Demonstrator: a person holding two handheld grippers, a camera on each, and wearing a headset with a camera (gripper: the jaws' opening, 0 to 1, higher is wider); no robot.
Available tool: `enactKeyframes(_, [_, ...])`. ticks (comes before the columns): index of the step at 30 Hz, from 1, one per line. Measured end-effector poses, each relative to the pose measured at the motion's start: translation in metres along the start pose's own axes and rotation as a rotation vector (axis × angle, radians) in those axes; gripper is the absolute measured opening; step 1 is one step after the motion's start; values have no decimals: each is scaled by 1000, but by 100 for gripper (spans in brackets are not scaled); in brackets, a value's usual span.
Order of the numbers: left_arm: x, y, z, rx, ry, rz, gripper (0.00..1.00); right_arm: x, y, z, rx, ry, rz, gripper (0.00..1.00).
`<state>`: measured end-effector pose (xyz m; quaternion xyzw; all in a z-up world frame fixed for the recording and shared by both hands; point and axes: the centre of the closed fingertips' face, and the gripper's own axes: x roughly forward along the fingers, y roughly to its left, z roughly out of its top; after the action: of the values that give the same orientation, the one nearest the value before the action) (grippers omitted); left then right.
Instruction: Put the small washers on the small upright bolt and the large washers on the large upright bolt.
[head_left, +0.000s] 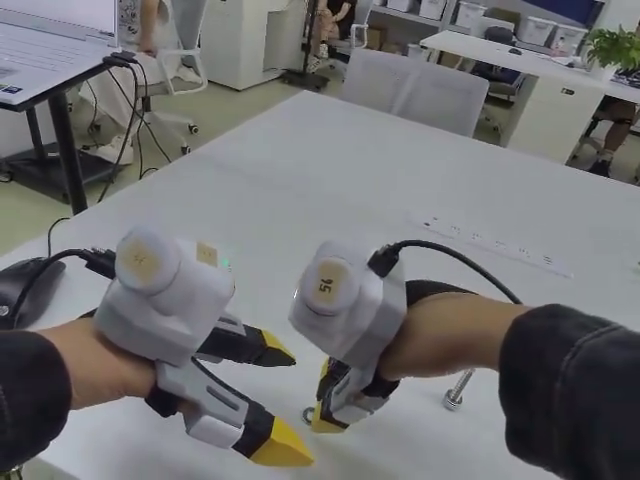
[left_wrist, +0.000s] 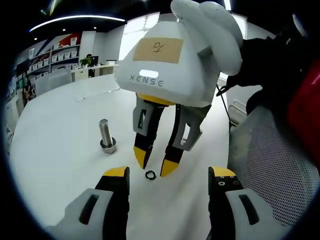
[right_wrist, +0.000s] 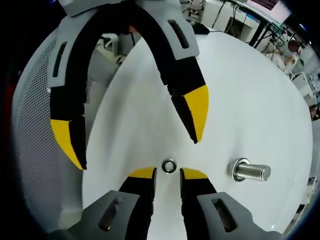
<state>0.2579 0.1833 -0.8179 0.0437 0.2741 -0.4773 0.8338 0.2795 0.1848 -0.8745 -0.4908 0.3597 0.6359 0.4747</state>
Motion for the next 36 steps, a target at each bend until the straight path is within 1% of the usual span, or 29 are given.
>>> enactKeyframes(10, [-1, 1, -2, -3, -1, -1, 63, 5, 1, -1, -23, 22, 3, 20])
enactKeyframes(17, [-1, 2, -1, -7, -2, 0, 63, 4, 0, 1, -27, 24, -1, 19])
enactKeyframes(27, [-2, 1, -1, -6, -3, 1, 63, 4, 2, 2, -35, 25, -5, 15])
enactKeyframes(36, [-3, 3, -1, -6, -4, 5, 62, 4, 1, 1, -38, 22, -5, 14])
